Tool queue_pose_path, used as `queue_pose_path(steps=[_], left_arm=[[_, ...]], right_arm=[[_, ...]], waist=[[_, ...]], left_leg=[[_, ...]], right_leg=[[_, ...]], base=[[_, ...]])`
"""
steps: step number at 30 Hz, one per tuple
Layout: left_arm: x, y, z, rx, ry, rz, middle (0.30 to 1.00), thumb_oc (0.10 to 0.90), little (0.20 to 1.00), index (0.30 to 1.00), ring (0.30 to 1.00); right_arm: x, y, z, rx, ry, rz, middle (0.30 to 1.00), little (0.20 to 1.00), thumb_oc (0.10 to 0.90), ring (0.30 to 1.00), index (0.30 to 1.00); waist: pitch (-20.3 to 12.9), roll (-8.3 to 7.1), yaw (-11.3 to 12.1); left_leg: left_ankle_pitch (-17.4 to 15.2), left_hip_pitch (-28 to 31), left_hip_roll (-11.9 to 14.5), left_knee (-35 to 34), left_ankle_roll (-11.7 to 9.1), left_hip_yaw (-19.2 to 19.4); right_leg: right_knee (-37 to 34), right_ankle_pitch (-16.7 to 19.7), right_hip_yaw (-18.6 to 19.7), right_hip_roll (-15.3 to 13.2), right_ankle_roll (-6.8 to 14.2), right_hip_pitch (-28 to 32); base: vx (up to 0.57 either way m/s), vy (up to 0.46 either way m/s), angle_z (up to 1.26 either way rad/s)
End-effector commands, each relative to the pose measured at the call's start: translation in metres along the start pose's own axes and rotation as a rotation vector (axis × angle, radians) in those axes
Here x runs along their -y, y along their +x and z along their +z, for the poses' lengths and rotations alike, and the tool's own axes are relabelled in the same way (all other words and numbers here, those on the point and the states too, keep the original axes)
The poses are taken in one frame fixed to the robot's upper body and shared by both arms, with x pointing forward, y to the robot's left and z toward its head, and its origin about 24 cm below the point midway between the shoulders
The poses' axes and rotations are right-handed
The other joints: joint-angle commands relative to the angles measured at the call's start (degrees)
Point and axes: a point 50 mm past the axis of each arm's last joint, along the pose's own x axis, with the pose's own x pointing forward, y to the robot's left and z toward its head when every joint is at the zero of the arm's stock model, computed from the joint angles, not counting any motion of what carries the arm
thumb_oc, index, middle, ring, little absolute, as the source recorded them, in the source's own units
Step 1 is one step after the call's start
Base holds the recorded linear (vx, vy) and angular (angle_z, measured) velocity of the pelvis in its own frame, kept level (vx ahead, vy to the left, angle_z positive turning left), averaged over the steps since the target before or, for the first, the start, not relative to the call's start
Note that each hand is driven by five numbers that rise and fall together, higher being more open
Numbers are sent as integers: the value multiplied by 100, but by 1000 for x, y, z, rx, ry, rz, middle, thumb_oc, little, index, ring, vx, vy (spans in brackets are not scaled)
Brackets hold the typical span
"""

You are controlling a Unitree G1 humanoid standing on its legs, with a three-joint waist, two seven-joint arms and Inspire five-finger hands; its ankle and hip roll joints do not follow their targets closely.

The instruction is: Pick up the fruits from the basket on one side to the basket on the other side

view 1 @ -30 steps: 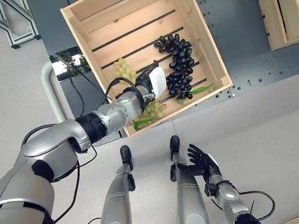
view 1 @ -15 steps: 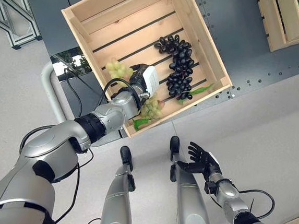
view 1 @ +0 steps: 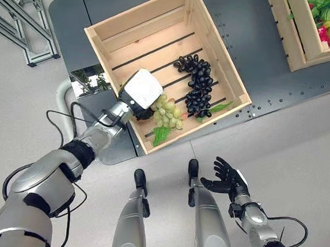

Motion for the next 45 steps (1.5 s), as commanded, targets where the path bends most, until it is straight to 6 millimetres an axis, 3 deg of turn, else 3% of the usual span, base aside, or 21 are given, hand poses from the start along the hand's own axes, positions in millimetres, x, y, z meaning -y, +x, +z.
queue_pose_path(steps=[1, 9, 15, 21, 32, 45], left_arm=[[-44, 4, -55, -148, 48, 314, 300, 400, 300, 300, 300], [-50, -43, -38, -191, -79, 399, 300, 400, 300, 300, 300], [-43, -76, -19, -247, -199, 354, 300, 400, 300, 300, 300], [-47, -72, -7, -143, -213, 263, 300, 400, 300, 300, 300], [-77, -43, 8, 41, -237, 354, 300, 400, 300, 300, 300], [-115, -27, 18, 198, -144, 532, 300, 400, 300, 300, 300]], right_arm=[[18, -8, 37, 231, 42, -116, 900, 900, 800, 900, 900], [20, -28, 73, 439, 18, -168, 900, 900, 800, 900, 900], [18, -50, 131, 703, -70, -142, 900, 900, 800, 900, 900], [1, -62, 177, 881, -71, 21, 900, 900, 800, 900, 900], [-48, -55, 192, 815, -3, 421, 900, 900, 800, 900, 900], [-74, -45, 186, 520, 181, 739, 900, 900, 800, 900, 900]], waist=[[-172, -100, 245], [-738, -66, 352], [-1257, 14, 372], [-1654, 112, 440], [-2241, 157, 587], [-2643, 44, 635]], left_leg=[[-102, -195, -189, 386, 119, -138], [-59, 606, -293, -383, 182, -271], [66, 1264, -338, -1112, 196, -371], [56, 1649, -320, -1421, 188, -355], [-5, 1874, -259, -1446, 143, -307], [-115, 2050, -179, -1446, 116, -206]], right_leg=[[-413, -124, -166, 99, -137, 732], [-924, -52, -192, 36, -32, 1397], [-1392, 74, -177, 5, 77, 1902], [-1655, 134, -208, -52, 147, 2203], [-1810, 209, -270, -178, 235, 2433], [-1810, 157, -334, -198, 276, 2568]], base=[[16, -6, 8], [55, 5, 7], [78, 20, 2], [51, -7, 2], [17, -8, 1], [3, 0, 0]])
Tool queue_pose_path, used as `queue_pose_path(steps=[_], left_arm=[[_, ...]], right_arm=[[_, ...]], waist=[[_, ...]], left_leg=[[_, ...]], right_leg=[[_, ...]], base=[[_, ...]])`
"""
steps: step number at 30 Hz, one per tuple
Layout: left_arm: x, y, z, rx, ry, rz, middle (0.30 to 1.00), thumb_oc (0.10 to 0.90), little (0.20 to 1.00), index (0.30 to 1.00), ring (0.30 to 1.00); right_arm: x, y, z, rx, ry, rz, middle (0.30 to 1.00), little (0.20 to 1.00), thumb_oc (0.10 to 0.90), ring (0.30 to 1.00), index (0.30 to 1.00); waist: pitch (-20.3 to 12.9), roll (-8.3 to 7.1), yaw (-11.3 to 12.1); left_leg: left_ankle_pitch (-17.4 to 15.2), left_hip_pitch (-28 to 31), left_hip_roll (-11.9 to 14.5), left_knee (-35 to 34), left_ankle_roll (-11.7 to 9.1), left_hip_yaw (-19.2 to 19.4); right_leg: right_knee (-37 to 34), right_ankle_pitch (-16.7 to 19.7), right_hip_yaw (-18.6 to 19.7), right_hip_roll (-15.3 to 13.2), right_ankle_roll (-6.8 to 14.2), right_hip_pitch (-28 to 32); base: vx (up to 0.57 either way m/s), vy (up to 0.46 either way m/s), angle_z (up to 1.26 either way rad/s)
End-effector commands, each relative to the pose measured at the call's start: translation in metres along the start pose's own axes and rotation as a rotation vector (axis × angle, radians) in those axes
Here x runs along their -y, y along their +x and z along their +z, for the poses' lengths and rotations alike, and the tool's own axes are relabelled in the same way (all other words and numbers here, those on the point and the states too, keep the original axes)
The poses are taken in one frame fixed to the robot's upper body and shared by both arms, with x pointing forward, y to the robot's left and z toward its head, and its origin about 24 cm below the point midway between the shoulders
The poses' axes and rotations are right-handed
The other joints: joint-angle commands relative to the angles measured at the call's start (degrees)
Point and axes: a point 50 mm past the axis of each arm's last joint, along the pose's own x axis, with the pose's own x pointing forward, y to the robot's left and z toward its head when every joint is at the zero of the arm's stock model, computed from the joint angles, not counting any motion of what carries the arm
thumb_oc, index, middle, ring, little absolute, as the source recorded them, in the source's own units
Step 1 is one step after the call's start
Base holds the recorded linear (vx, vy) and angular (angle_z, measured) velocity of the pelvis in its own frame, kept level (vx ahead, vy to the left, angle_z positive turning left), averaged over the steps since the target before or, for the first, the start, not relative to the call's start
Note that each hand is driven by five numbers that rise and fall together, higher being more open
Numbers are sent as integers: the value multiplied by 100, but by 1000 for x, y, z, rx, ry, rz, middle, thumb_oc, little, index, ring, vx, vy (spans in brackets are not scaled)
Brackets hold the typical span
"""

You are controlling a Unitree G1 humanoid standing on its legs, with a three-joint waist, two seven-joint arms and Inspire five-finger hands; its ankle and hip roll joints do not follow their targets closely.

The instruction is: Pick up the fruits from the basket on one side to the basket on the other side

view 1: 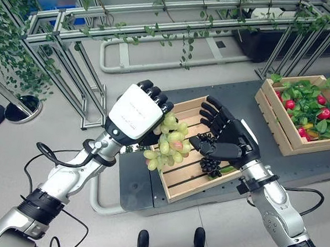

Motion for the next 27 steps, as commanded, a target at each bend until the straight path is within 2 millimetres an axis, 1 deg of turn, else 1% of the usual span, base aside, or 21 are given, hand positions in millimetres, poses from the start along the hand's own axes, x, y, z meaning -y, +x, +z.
queue_pose_path(steps=[1, 8, 12, 16, 20, 22, 27], left_arm=[[-31, 37, -13, 52, 85, 242, 300, 400, 300, 300, 300], [-35, 39, -11, 147, 152, 289, 300, 400, 300, 300, 300], [-35, 35, -11, 202, 191, 292, 300, 400, 300, 300, 300], [-37, 34, -9, 257, 213, 305, 300, 400, 300, 300, 300], [-38, 35, -14, 264, 229, 287, 300, 400, 300, 300, 300], [-38, 32, -18, 262, 239, 279, 300, 400, 300, 300, 300], [-39, 29, -29, 223, 276, 278, 300, 400, 300, 300, 300]], right_arm=[[-31, 11, 32, 116, 107, 254, 900, 900, 800, 900, 900], [-31, 13, 42, 143, 157, 290, 900, 900, 800, 900, 900], [-28, 11, 36, 101, 227, 277, 900, 900, 800, 900, 900], [-23, 9, 32, 61, 254, 263, 900, 900, 800, 900, 900], [-16, 9, 36, 69, 261, 244, 900, 900, 800, 900, 900], [-10, 8, 42, 92, 246, 212, 900, 900, 800, 900, 900], [1, 5, 45, 94, 198, 152, 900, 900, 800, 900, 900]], waist=[[-943, -206, 6], [-1112, -228, -2], [-1185, -223, -19], [-1216, -222, -28], [-1244, -229, -42], [-1256, -230, -46], [-1293, -225, -70]], left_leg=[[-244, -74, -119, 7, 84, -33], [-257, -32, -90, 7, 73, -8], [-305, 16, -71, 7, 75, 20], [-299, 32, -55, 7, 69, 39], [-308, 44, -40, 7, 74, 54], [-304, 42, -40, 7, 71, 46], [-306, 46, -35, 7, 74, 64]], right_leg=[[5, -150, -53, -225, 91, 158], [5, -148, -47, -231, 102, 179], [5, -173, -18, -224, 117, 198], [5, -166, -11, -220, 123, 205], [5, -159, -16, -225, 134, 202], [5, -152, -10, -223, 139, 195], [5, -144, 27, -220, 142, 181]], base=[[0, 0, 0], [29, -9, -1], [25, -4, -1], [9, -1, 0], [0, 0, 0], [0, 0, 0], [0, 0, 0]])
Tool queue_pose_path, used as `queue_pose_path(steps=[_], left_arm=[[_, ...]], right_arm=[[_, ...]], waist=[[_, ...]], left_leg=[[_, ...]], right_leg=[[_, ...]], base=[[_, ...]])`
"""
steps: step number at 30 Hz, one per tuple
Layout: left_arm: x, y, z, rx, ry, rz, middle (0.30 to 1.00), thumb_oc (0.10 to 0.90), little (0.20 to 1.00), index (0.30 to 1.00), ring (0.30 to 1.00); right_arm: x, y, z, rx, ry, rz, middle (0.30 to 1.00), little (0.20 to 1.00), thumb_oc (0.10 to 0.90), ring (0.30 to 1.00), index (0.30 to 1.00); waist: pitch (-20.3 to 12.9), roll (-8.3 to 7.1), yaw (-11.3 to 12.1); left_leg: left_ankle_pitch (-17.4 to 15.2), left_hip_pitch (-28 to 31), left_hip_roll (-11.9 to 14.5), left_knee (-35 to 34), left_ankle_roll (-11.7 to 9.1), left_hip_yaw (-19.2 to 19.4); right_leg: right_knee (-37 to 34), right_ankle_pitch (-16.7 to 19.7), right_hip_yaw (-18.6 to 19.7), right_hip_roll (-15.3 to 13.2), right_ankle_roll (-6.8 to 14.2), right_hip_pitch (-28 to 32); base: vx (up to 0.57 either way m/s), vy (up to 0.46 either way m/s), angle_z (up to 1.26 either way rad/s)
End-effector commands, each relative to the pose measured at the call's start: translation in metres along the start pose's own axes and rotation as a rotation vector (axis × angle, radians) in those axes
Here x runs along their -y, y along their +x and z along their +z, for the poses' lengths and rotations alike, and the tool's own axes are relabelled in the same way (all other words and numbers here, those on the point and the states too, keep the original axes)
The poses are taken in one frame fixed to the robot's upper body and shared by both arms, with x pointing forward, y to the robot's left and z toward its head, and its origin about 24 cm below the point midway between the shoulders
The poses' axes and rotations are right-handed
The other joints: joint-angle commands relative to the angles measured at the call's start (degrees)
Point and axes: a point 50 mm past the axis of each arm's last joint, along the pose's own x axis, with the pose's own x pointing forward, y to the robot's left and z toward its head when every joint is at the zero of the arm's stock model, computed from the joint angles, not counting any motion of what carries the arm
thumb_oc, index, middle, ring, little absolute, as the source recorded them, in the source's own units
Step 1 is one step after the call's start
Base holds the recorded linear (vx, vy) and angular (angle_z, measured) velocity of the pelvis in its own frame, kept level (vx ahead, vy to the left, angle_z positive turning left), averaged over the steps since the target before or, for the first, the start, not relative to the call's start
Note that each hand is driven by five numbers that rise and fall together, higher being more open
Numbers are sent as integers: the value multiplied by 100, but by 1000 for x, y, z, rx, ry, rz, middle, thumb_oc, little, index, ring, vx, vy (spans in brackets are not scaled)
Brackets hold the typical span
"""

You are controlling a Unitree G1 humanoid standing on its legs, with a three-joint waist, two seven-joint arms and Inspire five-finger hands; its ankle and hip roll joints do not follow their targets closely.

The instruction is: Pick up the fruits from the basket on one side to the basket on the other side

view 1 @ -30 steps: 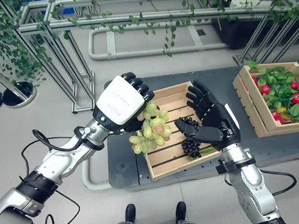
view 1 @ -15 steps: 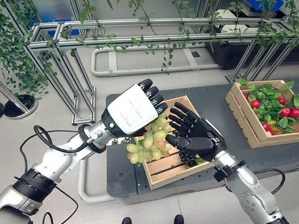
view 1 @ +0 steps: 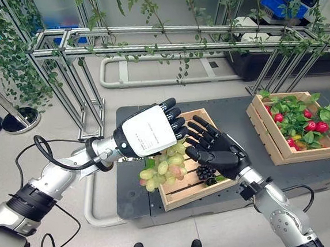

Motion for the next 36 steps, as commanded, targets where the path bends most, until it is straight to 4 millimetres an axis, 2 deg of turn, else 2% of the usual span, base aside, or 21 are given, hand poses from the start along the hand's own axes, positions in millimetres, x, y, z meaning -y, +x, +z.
queue_pose_path(steps=[1, 9, 15, 18, 22, 29, 36], left_arm=[[-23, 18, -47, -115, 162, 212, 300, 400, 300, 300, 300], [-33, 18, -57, -153, 222, 241, 300, 400, 300, 300, 300], [-39, 18, -67, -203, 243, 256, 300, 400, 300, 300, 300], [-40, 20, -68, -223, 241, 271, 300, 400, 300, 300, 300], [-43, 25, -66, -238, 232, 311, 300, 400, 300, 300, 300], [-44, 29, -65, -257, 213, 324, 300, 400, 300, 300, 300], [-44, 28, -65, -252, 200, 343, 300, 400, 300, 300, 300]], right_arm=[[-13, 3, 50, 217, -72, 95, 900, 900, 800, 900, 900], [5, -4, 50, 223, -80, 3, 900, 900, 800, 900, 900], [9, -6, 48, 188, -119, 39, 900, 900, 800, 900, 900], [9, -5, 41, 164, -126, 47, 900, 900, 800, 900, 900], [6, -1, 30, 136, -96, 104, 900, 900, 800, 900, 900], [-9, 3, 10, 48, -57, 318, 900, 900, 800, 900, 900], [-7, 1, 7, 32, -49, 374, 900, 900, 800, 900, 900]], waist=[[-835, -64, -49], [-856, -77, -51], [-895, -95, -51], [-897, -99, -54], [-905, -95, -37], [-926, -109, 7], [-939, -108, 35]], left_leg=[[-297, -48, -52, 10, 72, 44], [-324, -40, -53, 10, 74, 51], [-322, -51, -34, 10, 68, 62], [-318, -47, -31, 10, 68, 65], [-326, -36, -27, 10, 69, 60], [-324, -17, -19, 10, 66, 47], [-299, -25, -9, 10, 49, 22]], right_leg=[[6, -140, -3, -221, 150, 113], [6, -139, -44, -241, 167, 116], [6, -146, -57, -246, 168, 107], [6, -147, -56, -248, 163, 114], [6, -154, -66, -262, 170, 131], [6, -167, -91, -266, 167, 167], [6, -154, -81, -251, 173, 161]], base=[[0, 0, 0], [0, 0, 0], [0, 0, 0], [0, 0, 0], [0, 0, 0], [0, 0, 0], [0, 0, 0]])
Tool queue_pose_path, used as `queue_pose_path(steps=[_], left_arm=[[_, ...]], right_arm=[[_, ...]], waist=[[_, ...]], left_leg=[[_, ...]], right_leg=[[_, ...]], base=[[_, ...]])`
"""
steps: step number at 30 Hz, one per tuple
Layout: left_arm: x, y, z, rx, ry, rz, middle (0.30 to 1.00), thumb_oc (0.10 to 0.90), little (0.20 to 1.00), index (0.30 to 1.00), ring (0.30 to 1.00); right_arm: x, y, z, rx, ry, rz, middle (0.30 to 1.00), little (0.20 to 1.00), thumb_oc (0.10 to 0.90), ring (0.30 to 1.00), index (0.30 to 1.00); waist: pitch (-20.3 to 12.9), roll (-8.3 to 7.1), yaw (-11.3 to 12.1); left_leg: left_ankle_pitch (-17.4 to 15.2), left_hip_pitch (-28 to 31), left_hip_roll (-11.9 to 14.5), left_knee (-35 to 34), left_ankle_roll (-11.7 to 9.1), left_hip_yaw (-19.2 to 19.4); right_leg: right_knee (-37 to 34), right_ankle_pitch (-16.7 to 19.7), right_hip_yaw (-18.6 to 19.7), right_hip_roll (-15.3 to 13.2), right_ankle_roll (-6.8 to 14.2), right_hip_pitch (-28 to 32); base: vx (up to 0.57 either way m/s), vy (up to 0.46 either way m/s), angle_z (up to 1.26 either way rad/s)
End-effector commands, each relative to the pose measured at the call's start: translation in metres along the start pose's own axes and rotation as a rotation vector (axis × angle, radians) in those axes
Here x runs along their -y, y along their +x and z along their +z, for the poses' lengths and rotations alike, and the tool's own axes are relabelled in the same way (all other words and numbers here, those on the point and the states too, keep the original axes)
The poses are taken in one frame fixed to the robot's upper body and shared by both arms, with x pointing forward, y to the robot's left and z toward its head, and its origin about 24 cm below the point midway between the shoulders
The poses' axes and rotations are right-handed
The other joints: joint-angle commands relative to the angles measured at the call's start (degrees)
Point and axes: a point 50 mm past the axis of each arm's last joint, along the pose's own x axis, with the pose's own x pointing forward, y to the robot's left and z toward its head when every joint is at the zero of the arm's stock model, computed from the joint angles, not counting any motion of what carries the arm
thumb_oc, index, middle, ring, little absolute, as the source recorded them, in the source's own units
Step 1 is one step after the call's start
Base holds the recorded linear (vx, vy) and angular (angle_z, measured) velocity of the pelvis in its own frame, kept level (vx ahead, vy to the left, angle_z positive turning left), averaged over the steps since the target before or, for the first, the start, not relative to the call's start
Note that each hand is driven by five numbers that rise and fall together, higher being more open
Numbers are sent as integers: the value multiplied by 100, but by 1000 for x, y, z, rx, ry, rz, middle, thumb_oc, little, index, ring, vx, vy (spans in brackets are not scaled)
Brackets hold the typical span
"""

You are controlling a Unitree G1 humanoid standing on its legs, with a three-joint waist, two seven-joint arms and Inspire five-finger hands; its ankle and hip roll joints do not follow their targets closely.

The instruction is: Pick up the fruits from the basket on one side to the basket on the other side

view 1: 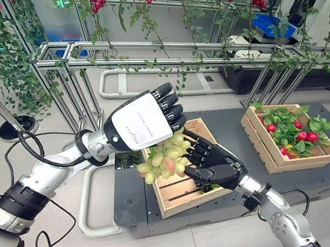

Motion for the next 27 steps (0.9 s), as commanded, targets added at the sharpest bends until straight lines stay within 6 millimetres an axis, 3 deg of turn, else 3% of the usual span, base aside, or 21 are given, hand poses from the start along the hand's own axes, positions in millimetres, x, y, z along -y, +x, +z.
queue_pose_path(steps=[1, 11, 18, 27], left_arm=[[-23, 28, -49, -206, 124, 255, 300, 400, 300, 300, 300], [-24, 30, -49, -224, 102, 284, 300, 400, 300, 300, 300], [-22, 36, -44, -246, 75, 298, 300, 400, 300, 300, 300], [-19, 42, -38, -298, 26, 310, 300, 400, 300, 300, 300]], right_arm=[[-9, 9, 36, 149, -80, 154, 900, 900, 800, 900, 900], [-24, 21, 38, 167, -35, 280, 900, 900, 800, 900, 900], [-44, 37, 44, 283, 25, 376, 900, 900, 800, 900, 900], [-72, 56, 43, 434, 236, 462, 900, 900, 800, 900, 900]], waist=[[-526, -36, 21], [-552, -22, 54], [-549, 8, 86], [-570, 55, 127]], left_leg=[[-295, -38, -10, 9, 46, 18], [-292, -25, -12, 9, 59, -11], [-287, -29, -18, 9, 76, -49], [-297, -50, -36, 9, 110, -81]], right_leg=[[7, -151, -69, -243, 173, 145], [7, -157, -56, -228, 164, 169], [7, -161, -20, -220, 152, 177], [7, -182, 18, -232, 145, 172]], base=[[0, 0, 0], [0, 0, 0], [0, 0, 0], [0, 0, 0]])
